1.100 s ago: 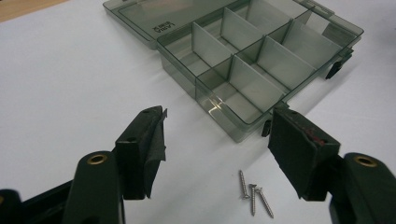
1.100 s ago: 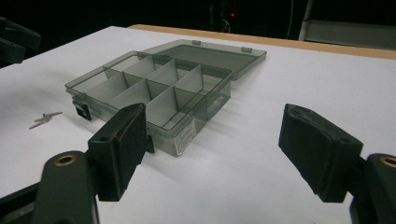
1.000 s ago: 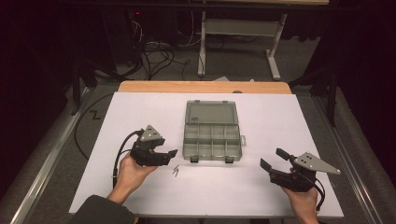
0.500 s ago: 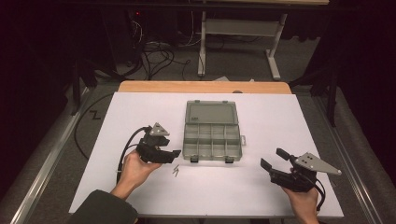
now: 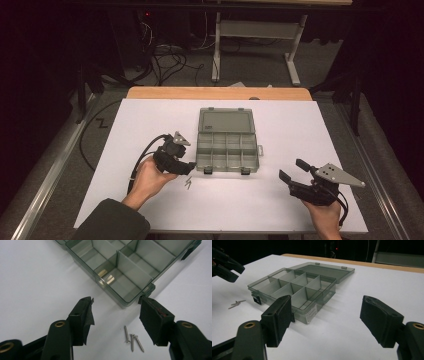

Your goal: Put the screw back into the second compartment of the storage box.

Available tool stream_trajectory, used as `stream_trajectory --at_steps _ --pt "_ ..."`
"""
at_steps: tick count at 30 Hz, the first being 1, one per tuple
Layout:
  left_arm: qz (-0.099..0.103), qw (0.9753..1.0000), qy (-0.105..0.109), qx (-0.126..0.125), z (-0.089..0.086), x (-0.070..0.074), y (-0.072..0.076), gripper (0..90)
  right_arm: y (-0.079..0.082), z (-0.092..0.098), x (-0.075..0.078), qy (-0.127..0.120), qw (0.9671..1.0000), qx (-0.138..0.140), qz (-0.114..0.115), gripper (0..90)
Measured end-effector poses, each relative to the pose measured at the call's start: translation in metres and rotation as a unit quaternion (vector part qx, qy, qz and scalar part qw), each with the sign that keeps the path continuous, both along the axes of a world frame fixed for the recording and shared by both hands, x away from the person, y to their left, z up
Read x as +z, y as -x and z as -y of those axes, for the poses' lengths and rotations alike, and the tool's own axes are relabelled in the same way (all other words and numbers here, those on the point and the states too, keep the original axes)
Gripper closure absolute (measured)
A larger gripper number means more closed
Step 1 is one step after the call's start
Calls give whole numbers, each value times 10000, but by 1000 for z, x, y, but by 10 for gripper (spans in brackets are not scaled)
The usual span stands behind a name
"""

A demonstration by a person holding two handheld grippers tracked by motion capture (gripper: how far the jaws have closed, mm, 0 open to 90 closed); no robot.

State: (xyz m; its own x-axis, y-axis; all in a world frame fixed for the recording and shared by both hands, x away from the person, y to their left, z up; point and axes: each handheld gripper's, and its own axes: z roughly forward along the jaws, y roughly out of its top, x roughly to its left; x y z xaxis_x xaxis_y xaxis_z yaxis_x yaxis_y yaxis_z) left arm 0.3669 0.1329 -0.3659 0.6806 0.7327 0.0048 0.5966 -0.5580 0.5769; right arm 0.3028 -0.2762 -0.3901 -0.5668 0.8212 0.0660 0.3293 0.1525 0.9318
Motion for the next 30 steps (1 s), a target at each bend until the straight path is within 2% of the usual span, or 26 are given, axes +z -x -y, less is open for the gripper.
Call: stream_trajectory --at_steps 4,5,6,12,19,30 --pt "-185 9997 -170 -25 3 -4 -2 472 0 0 0 2 10000 0 -8 274" --pt "-307 9992 -233 -43 3 -5 -3 488 0 0 0 -7 10000 6 -8 275" --pt "-307 9992 -233 -43 3 -5 -3 494 0 0 0 -7 10000 6 -8 275" --pt "-609 9969 -484 -78 9 -10 -6 520 -1 0 0 -5 10000 49 -59 278" --pt "-773 9950 -635 -62 11 -14 -7 545 -2 1 -1 13 10000 59 -66 278" --pt "-950 9916 -856 -201 18 -22 -7 603 -3 5 0 -99 9999 1 -125 281"
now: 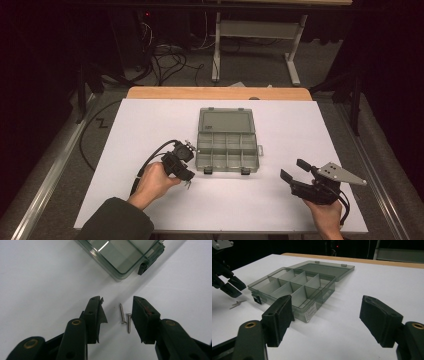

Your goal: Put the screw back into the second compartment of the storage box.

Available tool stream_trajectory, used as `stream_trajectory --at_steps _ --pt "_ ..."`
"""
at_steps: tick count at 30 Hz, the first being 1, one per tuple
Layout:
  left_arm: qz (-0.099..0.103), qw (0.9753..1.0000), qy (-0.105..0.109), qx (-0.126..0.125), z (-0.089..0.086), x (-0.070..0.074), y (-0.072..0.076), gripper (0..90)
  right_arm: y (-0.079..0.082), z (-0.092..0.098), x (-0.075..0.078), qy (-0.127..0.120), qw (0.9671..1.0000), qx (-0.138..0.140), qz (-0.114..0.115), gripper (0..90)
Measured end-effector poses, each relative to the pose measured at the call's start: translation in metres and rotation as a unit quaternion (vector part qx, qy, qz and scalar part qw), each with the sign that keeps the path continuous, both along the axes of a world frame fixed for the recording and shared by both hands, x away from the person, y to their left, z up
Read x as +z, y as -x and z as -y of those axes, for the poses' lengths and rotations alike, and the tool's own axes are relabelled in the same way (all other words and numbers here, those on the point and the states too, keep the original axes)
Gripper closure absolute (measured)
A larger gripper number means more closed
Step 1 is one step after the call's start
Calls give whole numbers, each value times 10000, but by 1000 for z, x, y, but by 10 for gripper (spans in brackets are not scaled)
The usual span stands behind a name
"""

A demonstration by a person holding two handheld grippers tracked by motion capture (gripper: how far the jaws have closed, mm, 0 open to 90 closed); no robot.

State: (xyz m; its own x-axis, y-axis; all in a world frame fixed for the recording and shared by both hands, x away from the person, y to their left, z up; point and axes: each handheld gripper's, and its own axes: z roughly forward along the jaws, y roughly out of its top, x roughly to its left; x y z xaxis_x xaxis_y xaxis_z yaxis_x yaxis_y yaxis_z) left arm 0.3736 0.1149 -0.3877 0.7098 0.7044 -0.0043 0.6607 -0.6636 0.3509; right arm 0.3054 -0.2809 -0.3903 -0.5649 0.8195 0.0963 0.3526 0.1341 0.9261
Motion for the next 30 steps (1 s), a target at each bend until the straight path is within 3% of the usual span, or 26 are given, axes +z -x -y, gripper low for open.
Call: stream_trajectory --at_steps 3,20,30 --pt "-95 9999 -37 -15 1 -5 -1 634 0 0 0 8 10000 0 -8 282" --pt "-206 9997 0 -97 2 -12 -1 758 -1 0 0 7 10000 -19 -40 288" --pt "-232 9995 -127 -177 4 -16 -1 846 0 -1 -1 52 10000 7 -57 293"
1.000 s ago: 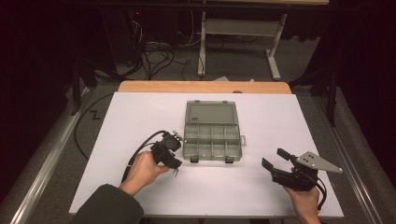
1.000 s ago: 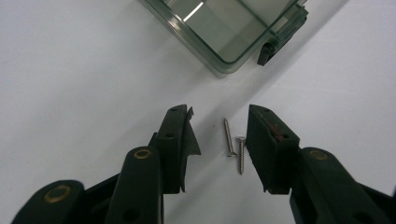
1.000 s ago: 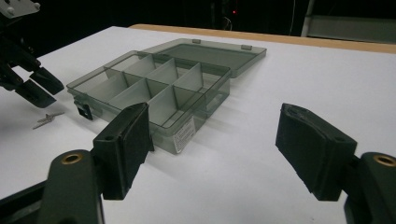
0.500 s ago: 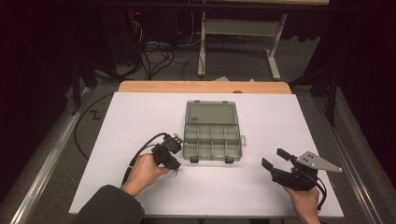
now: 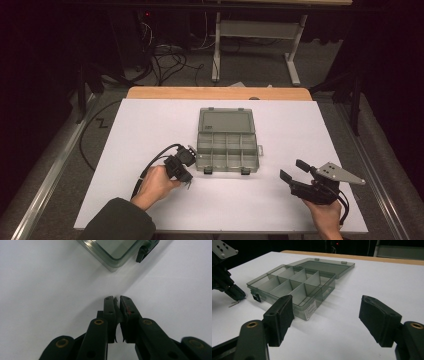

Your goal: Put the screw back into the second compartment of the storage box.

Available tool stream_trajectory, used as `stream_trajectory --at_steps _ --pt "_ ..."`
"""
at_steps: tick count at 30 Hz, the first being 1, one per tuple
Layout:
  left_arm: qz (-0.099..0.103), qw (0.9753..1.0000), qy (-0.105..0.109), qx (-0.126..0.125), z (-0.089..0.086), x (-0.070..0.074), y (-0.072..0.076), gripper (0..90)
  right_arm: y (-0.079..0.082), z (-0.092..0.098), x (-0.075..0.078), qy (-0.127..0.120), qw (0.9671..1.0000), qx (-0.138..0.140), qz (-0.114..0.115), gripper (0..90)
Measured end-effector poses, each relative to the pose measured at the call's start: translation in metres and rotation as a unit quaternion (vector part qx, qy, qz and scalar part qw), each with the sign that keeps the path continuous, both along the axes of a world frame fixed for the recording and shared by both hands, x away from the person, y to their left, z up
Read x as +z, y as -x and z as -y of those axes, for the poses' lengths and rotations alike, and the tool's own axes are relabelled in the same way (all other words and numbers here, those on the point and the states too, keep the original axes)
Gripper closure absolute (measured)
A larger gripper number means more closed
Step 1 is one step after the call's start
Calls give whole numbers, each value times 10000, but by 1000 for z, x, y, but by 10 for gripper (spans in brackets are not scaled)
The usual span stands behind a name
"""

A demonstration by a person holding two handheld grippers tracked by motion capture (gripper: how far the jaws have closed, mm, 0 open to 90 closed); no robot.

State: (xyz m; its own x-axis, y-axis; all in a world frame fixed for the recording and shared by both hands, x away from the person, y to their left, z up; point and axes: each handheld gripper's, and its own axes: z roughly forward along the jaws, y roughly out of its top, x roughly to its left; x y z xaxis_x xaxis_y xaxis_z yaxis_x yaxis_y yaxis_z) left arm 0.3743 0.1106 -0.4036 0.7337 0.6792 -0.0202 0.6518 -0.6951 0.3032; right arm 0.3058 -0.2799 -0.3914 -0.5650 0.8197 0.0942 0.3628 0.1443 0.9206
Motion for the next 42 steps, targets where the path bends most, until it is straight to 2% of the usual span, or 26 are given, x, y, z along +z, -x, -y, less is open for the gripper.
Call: stream_trajectory --at_steps 12,15,17,22,27,42 --pt "30 10000 -10 -29 -1 0 0 870 3 0 1 -44 10000 10 48 290" --pt "58 10000 48 -32 -1 0 1 872 5 1 2 -65 9998 5 161 284" --pt "96 9999 100 -20 -2 2 1 872 6 0 2 -63 9997 -12 247 275" --pt "151 9997 196 36 -8 7 1 873 7 1 2 -83 9996 -52 263 262" --pt "167 9996 227 -13 -10 12 0 873 7 1 2 -57 9992 -112 378 233" --pt "259 9986 464 -49 -10 32 -7 873 7 1 1 -32 9992 -111 375 229"
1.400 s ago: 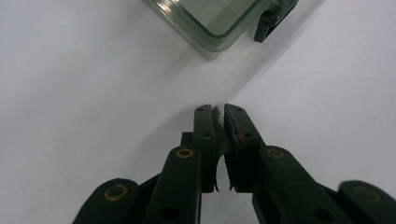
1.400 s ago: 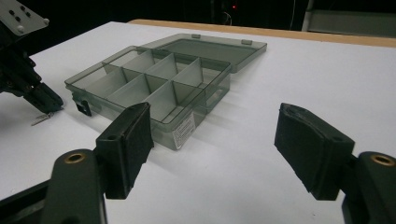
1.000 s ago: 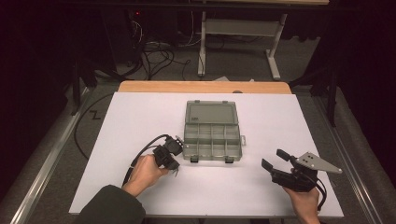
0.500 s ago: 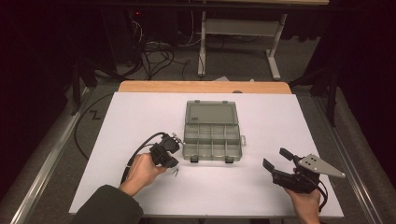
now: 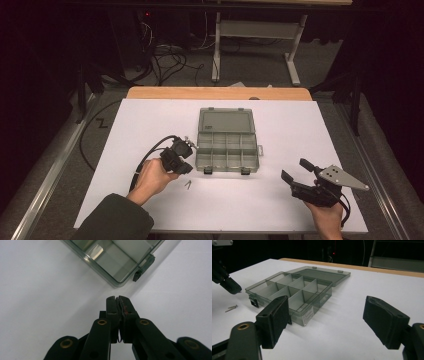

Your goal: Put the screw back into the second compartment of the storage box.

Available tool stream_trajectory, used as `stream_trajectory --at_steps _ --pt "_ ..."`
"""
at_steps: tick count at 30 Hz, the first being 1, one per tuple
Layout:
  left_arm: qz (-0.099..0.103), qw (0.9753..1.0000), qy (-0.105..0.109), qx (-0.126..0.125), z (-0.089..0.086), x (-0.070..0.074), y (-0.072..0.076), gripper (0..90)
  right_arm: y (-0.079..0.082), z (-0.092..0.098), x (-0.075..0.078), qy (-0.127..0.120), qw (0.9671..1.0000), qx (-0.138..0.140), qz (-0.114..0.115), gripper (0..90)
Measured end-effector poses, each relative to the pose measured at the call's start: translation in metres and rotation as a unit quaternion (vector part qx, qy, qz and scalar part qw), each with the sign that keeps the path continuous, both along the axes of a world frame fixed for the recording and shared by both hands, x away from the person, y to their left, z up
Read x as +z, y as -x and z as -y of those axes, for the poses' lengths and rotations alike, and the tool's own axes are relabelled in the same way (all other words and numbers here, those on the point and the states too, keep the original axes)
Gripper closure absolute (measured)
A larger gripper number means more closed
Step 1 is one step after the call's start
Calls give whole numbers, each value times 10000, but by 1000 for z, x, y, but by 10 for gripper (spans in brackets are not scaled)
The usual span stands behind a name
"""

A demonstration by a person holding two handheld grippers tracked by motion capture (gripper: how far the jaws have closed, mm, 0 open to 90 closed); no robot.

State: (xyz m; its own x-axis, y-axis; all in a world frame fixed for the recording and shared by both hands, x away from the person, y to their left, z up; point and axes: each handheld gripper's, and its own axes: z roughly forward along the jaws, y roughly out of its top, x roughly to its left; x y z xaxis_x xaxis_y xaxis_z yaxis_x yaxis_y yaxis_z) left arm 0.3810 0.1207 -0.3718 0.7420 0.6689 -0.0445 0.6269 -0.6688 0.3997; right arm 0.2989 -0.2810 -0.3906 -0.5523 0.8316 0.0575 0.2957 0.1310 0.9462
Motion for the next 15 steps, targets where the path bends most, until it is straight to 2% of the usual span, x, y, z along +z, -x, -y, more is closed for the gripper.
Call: stream_trajectory --at_steps 5,15 --pt "3 9999 110 -28 2 8 -3 873 1 0 1 -45 10000 29 46 225" --pt "59 9998 141 -158 14 17 -8 872 -1 -2 -1 -18 10000 61 6 224"
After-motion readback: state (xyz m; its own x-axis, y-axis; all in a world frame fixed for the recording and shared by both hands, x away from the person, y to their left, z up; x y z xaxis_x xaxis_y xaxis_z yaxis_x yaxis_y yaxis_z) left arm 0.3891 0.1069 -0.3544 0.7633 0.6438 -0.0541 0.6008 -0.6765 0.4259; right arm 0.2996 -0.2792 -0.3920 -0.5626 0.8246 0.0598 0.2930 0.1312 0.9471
